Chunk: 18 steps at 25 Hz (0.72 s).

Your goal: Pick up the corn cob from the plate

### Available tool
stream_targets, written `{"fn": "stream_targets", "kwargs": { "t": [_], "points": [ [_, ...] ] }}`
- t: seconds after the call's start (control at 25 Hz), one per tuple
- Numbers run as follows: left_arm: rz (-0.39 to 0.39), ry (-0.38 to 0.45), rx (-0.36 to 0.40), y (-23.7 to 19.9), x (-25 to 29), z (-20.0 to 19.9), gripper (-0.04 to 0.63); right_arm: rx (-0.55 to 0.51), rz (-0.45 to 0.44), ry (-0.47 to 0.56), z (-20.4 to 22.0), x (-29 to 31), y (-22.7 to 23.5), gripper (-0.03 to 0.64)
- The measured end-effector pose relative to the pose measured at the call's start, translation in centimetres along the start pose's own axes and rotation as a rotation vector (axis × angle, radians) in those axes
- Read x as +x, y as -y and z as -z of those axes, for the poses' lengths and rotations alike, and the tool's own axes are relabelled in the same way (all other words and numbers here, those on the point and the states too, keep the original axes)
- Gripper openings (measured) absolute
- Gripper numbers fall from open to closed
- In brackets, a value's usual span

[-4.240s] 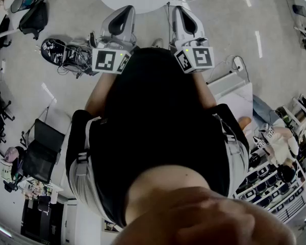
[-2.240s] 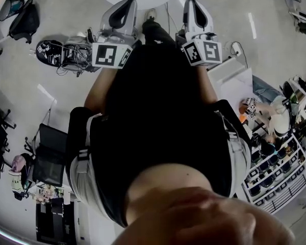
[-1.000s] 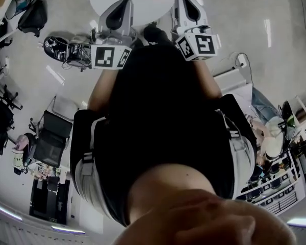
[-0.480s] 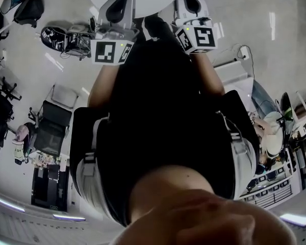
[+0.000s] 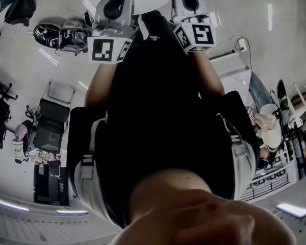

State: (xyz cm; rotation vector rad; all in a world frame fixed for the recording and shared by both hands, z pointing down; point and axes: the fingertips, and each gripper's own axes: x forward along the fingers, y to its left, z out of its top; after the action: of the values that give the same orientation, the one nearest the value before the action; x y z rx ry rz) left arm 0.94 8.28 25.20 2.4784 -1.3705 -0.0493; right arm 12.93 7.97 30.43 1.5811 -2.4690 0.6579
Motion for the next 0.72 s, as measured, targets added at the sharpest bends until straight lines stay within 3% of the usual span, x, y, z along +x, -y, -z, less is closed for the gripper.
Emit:
{"fn": "stream_targets", "kwargs": {
  "t": [0.72],
  "points": [
    [0.021, -0.059, -0.078, -4.8, 1.9, 4.7, 0.005, 0.005, 0.008, -0.140, 6.3, 5.8, 1.0, 0.009]
  ]
}}
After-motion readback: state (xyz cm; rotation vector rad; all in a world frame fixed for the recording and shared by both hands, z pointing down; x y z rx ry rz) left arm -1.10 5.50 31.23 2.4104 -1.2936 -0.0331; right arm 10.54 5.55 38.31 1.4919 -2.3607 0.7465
